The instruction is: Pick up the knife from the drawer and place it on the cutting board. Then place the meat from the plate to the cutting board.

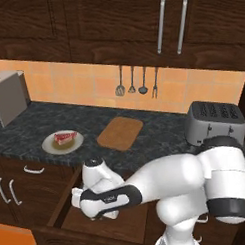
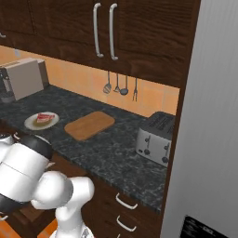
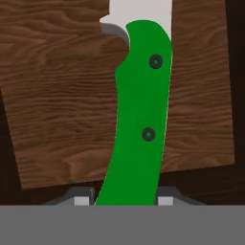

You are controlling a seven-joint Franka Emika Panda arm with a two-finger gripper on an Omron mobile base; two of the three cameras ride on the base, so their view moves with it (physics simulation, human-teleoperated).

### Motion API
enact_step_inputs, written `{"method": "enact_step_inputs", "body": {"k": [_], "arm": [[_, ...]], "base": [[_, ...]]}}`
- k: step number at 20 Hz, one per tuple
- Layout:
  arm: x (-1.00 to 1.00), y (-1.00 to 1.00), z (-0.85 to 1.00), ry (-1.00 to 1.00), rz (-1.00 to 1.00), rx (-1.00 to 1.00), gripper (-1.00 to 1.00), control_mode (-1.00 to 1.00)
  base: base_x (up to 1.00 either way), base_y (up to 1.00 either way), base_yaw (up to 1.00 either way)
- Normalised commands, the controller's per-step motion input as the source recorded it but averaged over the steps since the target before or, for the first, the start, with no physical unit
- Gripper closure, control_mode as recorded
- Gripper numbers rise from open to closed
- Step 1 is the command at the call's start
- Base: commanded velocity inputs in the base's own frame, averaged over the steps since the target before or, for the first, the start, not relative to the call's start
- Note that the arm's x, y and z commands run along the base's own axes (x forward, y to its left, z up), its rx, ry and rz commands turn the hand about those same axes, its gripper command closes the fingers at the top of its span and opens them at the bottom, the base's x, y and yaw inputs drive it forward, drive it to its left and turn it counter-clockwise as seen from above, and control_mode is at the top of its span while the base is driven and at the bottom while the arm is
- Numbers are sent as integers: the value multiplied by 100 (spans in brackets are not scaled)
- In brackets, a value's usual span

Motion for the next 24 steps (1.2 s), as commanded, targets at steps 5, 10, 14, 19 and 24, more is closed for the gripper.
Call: {"method": "enact_step_inputs", "body": {"k": [5, 10, 14, 19, 24], "arm": [[-57, 5, 100, -4, 12, -13, 100, -100], [15, -18, 100, 0, 4, -13, 100, -100], [74, -60, 100, -1, 4, -8, 100, -100], [100, -78, 48, 0, 5, 0, 100, -100], [100, -61, -6, 9, 1, 0, 100, -100]], "base": [[0, 0, 0], [0, 0, 0], [0, 0, 0], [0, 0, 0], [0, 0, 0]]}}
